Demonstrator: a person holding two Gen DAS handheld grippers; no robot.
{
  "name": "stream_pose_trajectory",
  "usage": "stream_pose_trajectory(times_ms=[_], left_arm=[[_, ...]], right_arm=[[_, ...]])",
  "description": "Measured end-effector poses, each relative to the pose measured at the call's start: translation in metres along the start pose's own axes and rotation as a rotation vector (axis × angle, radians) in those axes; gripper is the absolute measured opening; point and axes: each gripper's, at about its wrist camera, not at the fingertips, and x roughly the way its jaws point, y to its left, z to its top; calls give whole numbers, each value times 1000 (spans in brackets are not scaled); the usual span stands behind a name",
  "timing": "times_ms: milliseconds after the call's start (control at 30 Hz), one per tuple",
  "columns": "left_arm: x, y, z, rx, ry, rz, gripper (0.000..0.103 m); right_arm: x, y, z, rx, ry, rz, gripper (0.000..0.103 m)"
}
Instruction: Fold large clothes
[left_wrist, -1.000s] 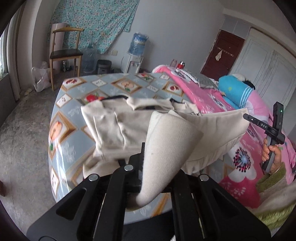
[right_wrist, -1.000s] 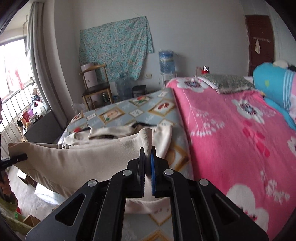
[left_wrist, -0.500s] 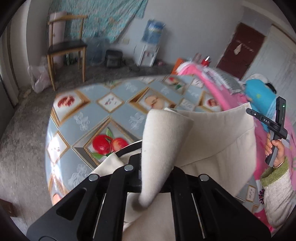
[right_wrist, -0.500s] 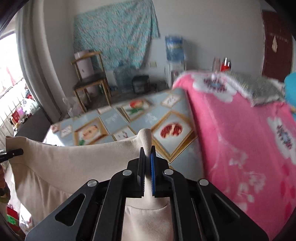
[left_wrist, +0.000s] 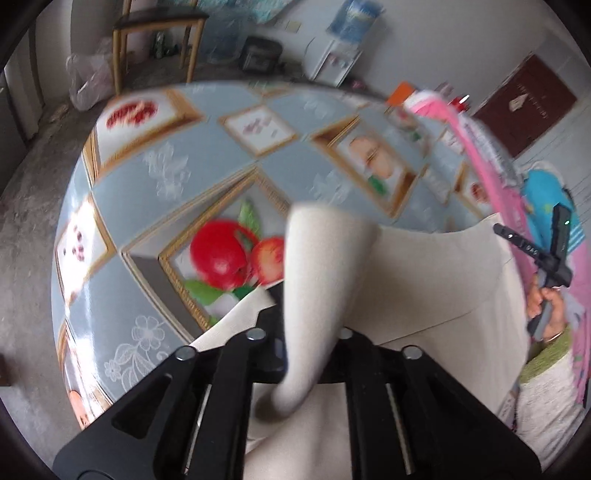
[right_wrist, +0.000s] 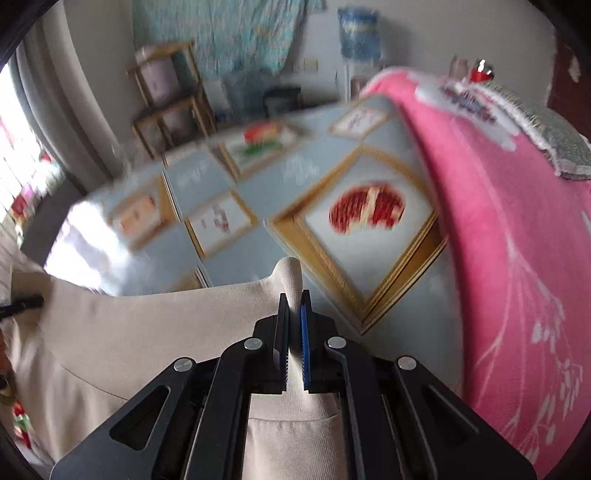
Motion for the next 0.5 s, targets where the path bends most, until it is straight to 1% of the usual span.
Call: stream_pose_trajectory(times_ms=[33, 67, 100, 133, 167, 233, 267, 333, 367, 433, 500], left_arm=[[-1, 4, -1, -10, -8, -6, 16], [-10, 6, -2, -26, -38, -11, 25], [-23, 7, -3, -35, -73, -6, 29], [-38, 7, -5, -32, -110, 6, 32], [-50, 7, -6, -21, -138, 34, 31], [-79, 0, -15, 30, -199, 94, 30], [-91, -5, -20, 54, -218, 85, 30], [-109, -16, -37, 92, -236, 60, 31], [-115, -24, -51, 111, -234, 39, 31], [-117, -33, -75, 128, -210, 14, 31], [-109, -38, -105, 121, -166, 1, 31]], right_arm=[[3, 2, 1, -20, 23, -11, 6], [-3, 3, -1, -30, 19, -15, 10], [-17, 3, -2, -35, -8, -33, 13], [-34, 0, -5, -34, -44, -59, 21], [-49, -2, -7, -31, -70, -81, 30], [-91, -9, -21, -22, -129, -122, 31], [-110, -9, -31, -27, -149, -120, 31], [-141, -3, -56, -52, -167, -75, 31], [-150, 3, -69, -69, -163, -52, 31], [-161, 18, -99, -115, -132, 5, 31], [-156, 35, -139, -148, -63, 64, 31]])
